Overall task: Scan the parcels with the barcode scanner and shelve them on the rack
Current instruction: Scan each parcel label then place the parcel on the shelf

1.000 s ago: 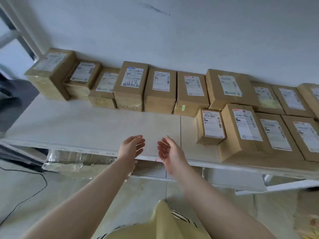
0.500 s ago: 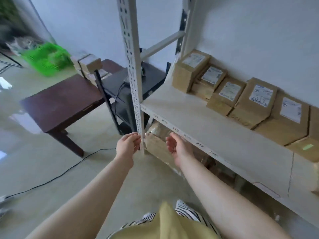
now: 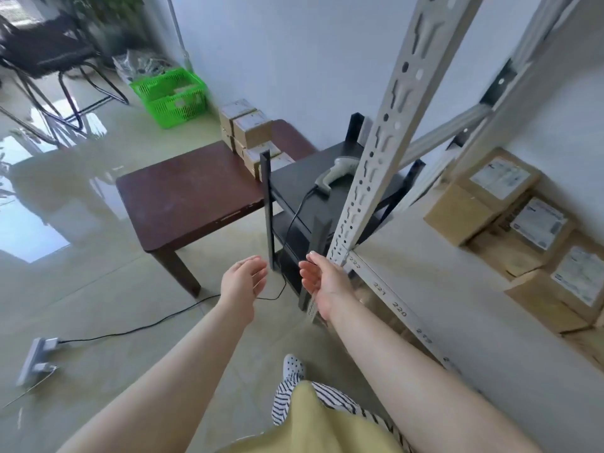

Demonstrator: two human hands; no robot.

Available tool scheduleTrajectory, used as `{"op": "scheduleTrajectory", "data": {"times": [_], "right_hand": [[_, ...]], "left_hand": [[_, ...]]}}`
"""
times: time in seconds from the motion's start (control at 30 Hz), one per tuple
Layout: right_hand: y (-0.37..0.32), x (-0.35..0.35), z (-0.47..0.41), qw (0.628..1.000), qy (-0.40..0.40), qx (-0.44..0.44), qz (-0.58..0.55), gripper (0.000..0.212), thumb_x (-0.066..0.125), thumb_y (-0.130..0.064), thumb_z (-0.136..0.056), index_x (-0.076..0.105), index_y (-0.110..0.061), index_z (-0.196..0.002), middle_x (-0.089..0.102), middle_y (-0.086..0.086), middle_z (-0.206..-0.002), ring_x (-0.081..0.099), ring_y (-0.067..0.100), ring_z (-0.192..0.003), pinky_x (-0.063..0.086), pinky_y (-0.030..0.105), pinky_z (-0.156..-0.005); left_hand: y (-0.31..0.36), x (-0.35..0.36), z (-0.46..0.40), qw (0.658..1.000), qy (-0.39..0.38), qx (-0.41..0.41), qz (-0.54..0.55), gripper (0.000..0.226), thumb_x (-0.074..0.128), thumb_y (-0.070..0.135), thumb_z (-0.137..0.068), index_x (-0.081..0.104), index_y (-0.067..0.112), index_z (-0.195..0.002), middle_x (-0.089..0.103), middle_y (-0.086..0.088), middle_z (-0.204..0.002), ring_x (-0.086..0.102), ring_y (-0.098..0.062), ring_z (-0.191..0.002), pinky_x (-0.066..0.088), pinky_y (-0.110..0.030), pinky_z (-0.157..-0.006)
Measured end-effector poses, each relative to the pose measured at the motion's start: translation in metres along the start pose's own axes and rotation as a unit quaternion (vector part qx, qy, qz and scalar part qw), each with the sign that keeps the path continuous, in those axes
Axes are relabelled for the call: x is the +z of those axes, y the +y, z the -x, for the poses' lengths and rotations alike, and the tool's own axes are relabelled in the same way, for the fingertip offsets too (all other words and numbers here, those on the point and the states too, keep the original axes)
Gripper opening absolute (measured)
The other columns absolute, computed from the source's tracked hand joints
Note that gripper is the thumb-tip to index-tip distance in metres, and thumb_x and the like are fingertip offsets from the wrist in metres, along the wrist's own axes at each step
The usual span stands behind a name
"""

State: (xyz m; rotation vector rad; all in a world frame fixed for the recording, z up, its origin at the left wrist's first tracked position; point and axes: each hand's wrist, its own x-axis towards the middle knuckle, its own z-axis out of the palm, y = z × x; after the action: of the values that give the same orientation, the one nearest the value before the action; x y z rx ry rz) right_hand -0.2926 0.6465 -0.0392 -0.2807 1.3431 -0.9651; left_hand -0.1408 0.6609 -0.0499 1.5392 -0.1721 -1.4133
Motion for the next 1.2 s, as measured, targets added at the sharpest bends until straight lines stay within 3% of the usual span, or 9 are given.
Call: {"op": "scheduleTrajectory", "data": {"times": [0.3,0.47,0.6,0.87,1.03,1.2], "right_hand": [[-0.077,0.126,-0.093,0.999,-0.022,-0.013,-0.023,0.009,0.065,-0.021,-0.096,0.064,-0.013,-0.091,0.069,0.002,-0.080,0.062,0.011,-0.070,0.048,0.021,-0.065],[-0.114,0.181,-0.148,0.996,0.007,-0.016,-0.083,0.012,0.066,-0.023,-0.096,0.065,-0.013,-0.089,0.070,0.001,-0.079,0.064,0.010,-0.068,0.052,0.019,-0.062],[-0.148,0.212,-0.191,0.992,0.076,-0.051,-0.091,0.012,0.067,-0.025,-0.095,0.065,-0.014,-0.089,0.070,0.000,-0.079,0.065,0.009,-0.068,0.052,0.018,-0.055],[-0.184,0.251,-0.259,0.992,0.125,-0.028,-0.020,0.017,0.065,-0.025,-0.096,0.063,-0.008,-0.094,0.069,0.009,-0.090,0.066,0.018,-0.077,0.055,0.026,-0.069],[-0.188,0.268,-0.321,0.992,0.122,0.025,0.023,0.033,0.066,-0.022,-0.096,0.057,-0.003,-0.122,0.064,0.017,-0.110,0.065,0.023,-0.098,0.054,0.029,-0.078],[-0.184,0.285,-0.387,0.986,0.128,0.075,0.077,0.048,0.063,-0.019,-0.098,0.046,-0.002,-0.140,0.057,0.020,-0.127,0.056,0.027,-0.120,0.045,0.035,-0.107]], "left_hand": [[0.102,-0.004,-0.108,0.999,0.022,-0.009,0.049,0.005,0.064,0.018,-0.098,0.066,0.014,-0.098,0.071,-0.003,-0.098,0.068,-0.013,-0.087,0.052,-0.022,-0.073],[0.149,-0.006,-0.174,0.998,-0.006,-0.046,0.031,0.012,0.066,0.023,-0.097,0.066,0.014,-0.105,0.071,-0.003,-0.100,0.068,-0.012,-0.082,0.052,-0.023,-0.068],[0.201,-0.002,-0.233,0.996,-0.043,-0.077,-0.019,0.022,0.069,0.027,-0.096,0.065,0.012,-0.111,0.071,-0.002,-0.096,0.067,-0.012,-0.080,0.052,-0.024,-0.068],[0.265,0.023,-0.328,0.987,-0.086,-0.098,-0.094,0.020,0.071,0.030,-0.094,0.065,0.014,-0.104,0.071,-0.004,-0.097,0.069,-0.013,-0.084,0.054,-0.026,-0.070],[0.259,0.054,-0.370,0.978,-0.105,-0.127,-0.126,0.018,0.071,0.032,-0.095,0.060,0.018,-0.101,0.069,-0.008,-0.111,0.068,-0.021,-0.104,0.056,-0.033,-0.090],[0.245,0.087,-0.414,0.978,-0.080,-0.141,-0.129,0.033,0.070,0.036,-0.094,0.058,0.015,-0.117,0.064,-0.004,-0.110,0.065,-0.017,-0.104,0.055,-0.033,-0.097]]}}
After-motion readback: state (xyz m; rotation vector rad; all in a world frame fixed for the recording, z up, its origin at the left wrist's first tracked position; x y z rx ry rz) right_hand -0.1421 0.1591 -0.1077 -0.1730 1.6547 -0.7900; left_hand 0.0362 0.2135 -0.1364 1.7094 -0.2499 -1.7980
